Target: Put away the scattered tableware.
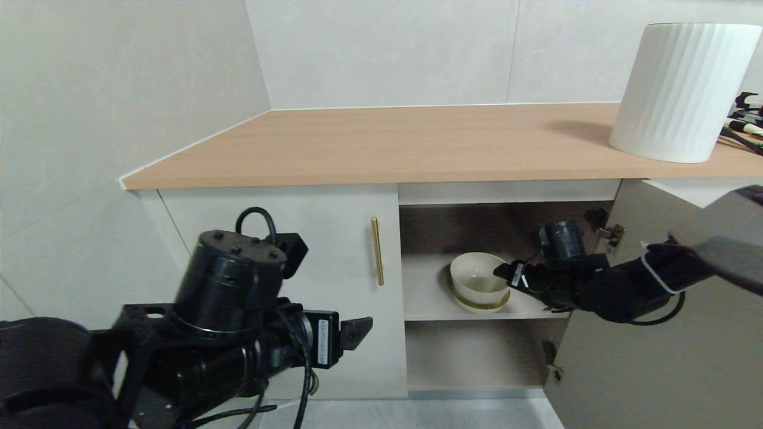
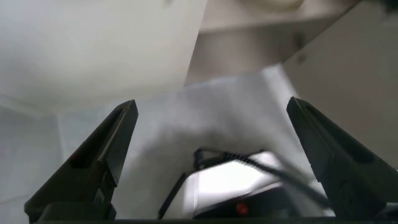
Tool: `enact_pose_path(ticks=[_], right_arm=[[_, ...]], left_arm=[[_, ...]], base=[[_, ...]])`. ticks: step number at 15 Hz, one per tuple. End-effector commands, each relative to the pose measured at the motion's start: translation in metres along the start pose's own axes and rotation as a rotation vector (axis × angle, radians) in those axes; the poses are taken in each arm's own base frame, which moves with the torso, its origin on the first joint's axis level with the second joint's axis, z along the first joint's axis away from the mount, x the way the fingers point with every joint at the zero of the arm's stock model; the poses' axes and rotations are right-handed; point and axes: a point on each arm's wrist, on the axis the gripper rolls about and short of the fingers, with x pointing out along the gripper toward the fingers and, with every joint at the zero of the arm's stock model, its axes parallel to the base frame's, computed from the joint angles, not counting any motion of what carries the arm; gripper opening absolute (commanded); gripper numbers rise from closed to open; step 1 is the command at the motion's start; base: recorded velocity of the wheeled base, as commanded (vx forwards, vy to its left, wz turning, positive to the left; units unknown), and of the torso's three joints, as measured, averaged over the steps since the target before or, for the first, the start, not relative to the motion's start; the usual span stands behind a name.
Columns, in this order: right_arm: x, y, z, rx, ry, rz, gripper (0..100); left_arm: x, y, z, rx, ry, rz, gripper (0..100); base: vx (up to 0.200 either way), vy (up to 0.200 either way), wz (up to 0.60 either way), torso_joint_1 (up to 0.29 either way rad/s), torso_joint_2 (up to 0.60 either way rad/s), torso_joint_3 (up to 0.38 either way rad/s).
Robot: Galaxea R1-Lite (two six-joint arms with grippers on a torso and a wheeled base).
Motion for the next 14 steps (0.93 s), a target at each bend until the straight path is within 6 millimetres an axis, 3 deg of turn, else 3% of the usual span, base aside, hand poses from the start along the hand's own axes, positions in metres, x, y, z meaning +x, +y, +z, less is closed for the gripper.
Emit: enact_pose_path(ticks=[1, 2, 3, 4, 6, 9, 14], right_arm=[[-0.129, -0.004, 0.013, -0.116, -0.002, 0.211, 100], [-0.158, -0.007, 0.011, -0.169, 0.037, 0.254, 100], [-0.168, -0.009, 0.01, -0.181, 0.057, 0.26, 100], [-0.191, -0.016, 0.0, -0.221, 0.135, 0.247, 100], [-0.209, -0.024, -0.014, -0.27, 0.179, 0.25, 100], [-0.214, -0.022, -0.026, -0.306, 0.2, 0.257, 100], [-0.204, -0.018, -0.038, -0.34, 0.25, 0.234, 100]], left_arm=[[-0.064, 0.023, 0.018, -0.069, -0.163, -0.072, 100], [-0.078, 0.03, 0.017, -0.077, -0.171, -0.063, 100], [-0.083, 0.033, 0.016, -0.081, -0.169, -0.057, 100], [-0.088, 0.044, 0.015, -0.101, -0.158, -0.008, 100], [-0.085, 0.053, 0.013, -0.125, -0.147, 0.031, 100], [-0.082, 0.053, 0.012, -0.125, -0.13, 0.016, 100], [-0.062, 0.054, 0.006, -0.12, -0.055, 0.046, 100]], base=[[0.0, 0.0, 0.0, 0.0, 0.0, 0.0], [0.0, 0.0, 0.0, 0.0, 0.0, 0.0], [0.0, 0.0, 0.0, 0.0, 0.0, 0.0], [0.0, 0.0, 0.0, 0.0, 0.0, 0.0], [0.0, 0.0, 0.0, 0.0, 0.0, 0.0], [0.0, 0.0, 0.0, 0.0, 0.0, 0.0], [-0.04, 0.0, 0.0, 0.001, 0.0, 0.0]])
